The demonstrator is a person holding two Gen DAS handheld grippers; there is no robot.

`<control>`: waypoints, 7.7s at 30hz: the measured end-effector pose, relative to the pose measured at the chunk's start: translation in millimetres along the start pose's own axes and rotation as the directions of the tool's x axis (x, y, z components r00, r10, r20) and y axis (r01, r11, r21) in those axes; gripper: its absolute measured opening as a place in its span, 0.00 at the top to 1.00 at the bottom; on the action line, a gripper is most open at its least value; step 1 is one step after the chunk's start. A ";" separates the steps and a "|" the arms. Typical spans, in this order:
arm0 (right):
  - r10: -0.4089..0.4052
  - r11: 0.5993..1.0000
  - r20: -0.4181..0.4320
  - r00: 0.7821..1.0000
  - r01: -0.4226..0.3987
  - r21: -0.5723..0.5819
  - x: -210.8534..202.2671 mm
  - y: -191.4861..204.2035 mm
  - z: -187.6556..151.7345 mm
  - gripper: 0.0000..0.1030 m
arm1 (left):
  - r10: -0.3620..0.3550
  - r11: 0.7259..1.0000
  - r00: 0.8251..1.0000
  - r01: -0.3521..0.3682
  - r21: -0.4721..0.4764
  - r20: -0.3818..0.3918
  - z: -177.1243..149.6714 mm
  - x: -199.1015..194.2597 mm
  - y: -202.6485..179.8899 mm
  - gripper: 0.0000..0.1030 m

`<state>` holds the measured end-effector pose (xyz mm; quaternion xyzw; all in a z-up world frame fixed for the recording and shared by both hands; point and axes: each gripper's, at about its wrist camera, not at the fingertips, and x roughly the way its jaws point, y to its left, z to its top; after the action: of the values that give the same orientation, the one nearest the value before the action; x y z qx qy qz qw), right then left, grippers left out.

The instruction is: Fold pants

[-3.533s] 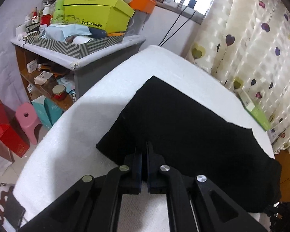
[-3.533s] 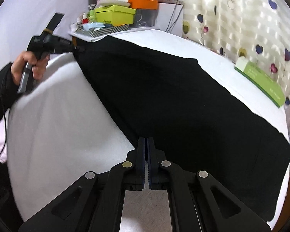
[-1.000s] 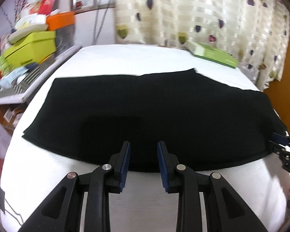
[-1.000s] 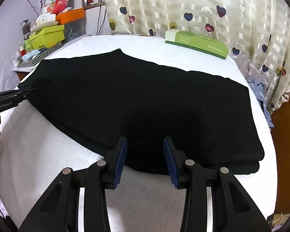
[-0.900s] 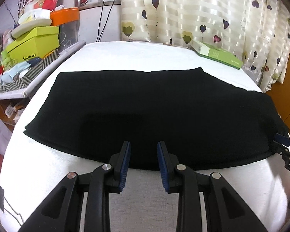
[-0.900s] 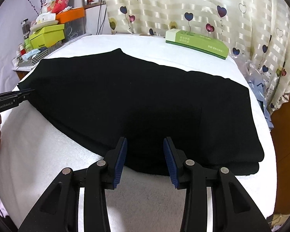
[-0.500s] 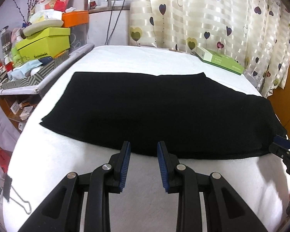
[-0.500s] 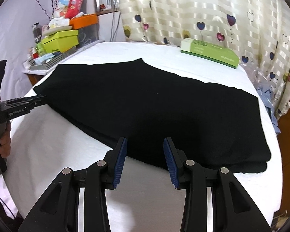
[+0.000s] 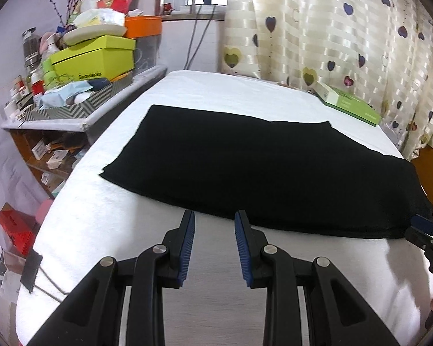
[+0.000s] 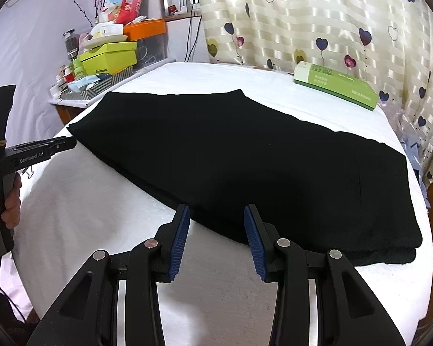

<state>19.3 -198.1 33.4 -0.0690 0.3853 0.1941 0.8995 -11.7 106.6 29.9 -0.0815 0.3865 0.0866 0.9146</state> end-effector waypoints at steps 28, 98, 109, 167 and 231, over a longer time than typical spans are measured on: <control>0.012 1.000 0.014 1.000 -0.012 0.005 12.6 -7.5 16.0 0.59 | 0.004 0.947 0.999 -0.020 -0.322 -0.050 26.3 47.8 94.9 0.61; 0.070 0.969 0.083 0.994 -0.088 0.232 1.3 -79.0 11.1 0.59 | -0.617 0.753 0.766 0.641 0.150 -0.177 29.2 29.7 -143.0 0.72; 0.216 0.948 0.014 0.976 -0.213 0.238 81.9 -73.2 70.7 0.59 | -0.262 0.965 0.965 0.262 0.026 -0.017 77.2 62.7 -60.7 0.67; 0.129 0.991 -0.058 0.990 -0.126 0.052 47.3 -22.9 32.4 0.81 | -0.250 0.938 0.963 0.267 0.219 -0.102 22.6 42.1 -103.4 0.67; -0.095 0.865 0.049 0.994 0.058 0.499 -65.5 -149.5 -65.6 0.48 | -0.230 0.925 0.973 0.221 0.310 -0.008 -8.7 -8.2 -165.0 0.67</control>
<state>-5.3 -372.2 31.2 0.1563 0.3864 0.0551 0.9073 13.2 -56.4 43.3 0.0197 0.3703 -0.0795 0.9253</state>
